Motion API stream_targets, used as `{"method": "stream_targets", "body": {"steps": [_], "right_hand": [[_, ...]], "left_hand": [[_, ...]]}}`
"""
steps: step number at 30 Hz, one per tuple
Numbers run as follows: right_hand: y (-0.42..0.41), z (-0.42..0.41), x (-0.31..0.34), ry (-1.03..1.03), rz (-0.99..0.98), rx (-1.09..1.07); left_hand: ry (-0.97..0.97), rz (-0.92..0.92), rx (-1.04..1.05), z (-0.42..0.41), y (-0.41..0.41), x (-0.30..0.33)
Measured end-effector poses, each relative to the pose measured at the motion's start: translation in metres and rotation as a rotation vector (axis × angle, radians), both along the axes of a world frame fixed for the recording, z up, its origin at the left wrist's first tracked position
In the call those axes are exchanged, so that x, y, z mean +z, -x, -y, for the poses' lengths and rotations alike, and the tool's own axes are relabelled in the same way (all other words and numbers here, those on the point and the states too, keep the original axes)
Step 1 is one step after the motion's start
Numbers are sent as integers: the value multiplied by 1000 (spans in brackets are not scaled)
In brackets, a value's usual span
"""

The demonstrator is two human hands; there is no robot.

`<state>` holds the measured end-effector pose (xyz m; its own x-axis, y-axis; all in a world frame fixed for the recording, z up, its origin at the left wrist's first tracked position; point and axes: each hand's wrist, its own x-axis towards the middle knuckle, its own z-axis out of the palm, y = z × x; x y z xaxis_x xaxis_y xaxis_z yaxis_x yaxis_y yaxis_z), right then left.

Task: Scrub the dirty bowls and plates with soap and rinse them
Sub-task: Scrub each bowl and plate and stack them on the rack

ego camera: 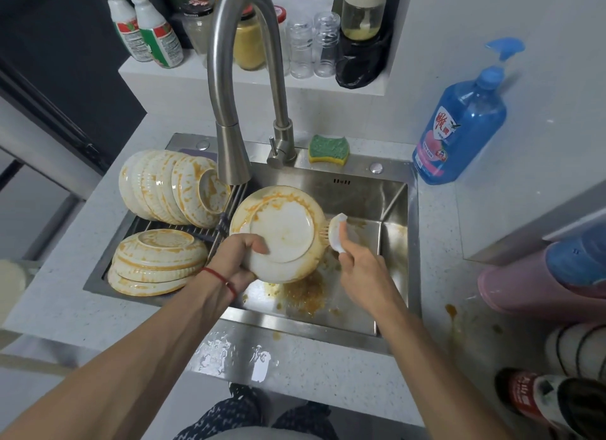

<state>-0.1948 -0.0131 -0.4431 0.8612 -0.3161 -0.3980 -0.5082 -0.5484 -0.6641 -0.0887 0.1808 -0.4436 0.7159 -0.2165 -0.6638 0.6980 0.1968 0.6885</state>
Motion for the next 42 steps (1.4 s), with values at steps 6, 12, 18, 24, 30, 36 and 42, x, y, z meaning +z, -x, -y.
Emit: {"method": "stream_targets", "body": {"steps": [6,12,18,24,30,36,42], "right_hand": [[8,-4,-2,9,-13,14],[17,-26,-5,36,-3,36],[29,-51,4,33,74,168],[28,-50,-2,33,67,164],[30,-42,-9,51,27,133],[32,-34,-15,60,10,95],[38,-21,-10,1,-6,135]], "left_hand": [[57,-102,78,11,2,-6],[94,-167,180,23,7,-13],[69,-157,238,33,9,-16],[75,-141,303,42,12,-17],[73,-167,310,46,20,-18],[60,-190,358,48,27,-16],[-9,-146,345,38,28,-31]]}}
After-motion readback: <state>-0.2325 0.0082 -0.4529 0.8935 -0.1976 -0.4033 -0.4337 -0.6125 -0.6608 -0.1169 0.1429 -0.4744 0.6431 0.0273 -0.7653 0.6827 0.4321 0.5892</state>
